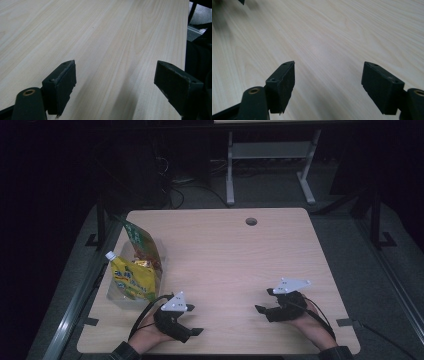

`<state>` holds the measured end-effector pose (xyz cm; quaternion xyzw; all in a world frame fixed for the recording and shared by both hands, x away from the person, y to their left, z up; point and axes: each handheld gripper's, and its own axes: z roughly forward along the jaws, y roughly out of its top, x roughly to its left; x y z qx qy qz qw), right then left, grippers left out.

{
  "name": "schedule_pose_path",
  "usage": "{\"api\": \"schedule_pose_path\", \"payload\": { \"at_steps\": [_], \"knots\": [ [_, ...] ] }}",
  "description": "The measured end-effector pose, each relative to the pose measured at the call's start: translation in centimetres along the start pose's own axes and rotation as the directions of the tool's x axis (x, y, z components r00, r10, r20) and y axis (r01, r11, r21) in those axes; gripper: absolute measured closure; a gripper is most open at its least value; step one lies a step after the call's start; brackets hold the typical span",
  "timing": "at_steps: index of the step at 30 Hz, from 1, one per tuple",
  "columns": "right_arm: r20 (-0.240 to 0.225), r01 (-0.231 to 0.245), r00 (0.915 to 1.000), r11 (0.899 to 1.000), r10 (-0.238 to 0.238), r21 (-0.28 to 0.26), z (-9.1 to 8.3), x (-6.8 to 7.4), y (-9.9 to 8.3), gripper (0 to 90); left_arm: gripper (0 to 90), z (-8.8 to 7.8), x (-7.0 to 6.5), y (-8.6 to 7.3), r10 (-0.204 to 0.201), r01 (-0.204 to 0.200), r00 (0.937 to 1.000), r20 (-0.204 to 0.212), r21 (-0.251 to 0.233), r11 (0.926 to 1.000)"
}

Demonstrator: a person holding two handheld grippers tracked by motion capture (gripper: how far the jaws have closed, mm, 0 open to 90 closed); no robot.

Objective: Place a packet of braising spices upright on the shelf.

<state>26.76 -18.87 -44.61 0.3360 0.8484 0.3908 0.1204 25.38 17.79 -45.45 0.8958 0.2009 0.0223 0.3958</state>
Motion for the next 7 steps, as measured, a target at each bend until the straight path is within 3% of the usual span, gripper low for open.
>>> {"api": "schedule_pose_path", "payload": {
  "at_steps": [7],
  "knots": [
    [-0.005,0.014,0.9999,1.0,-0.014,-0.012,-0.34,0.2,-0.27,23.8,17.3,0.53,0.09,0.08,0.009,-0.009,1.0,0.002,0.0,1.0]
  ]
}}
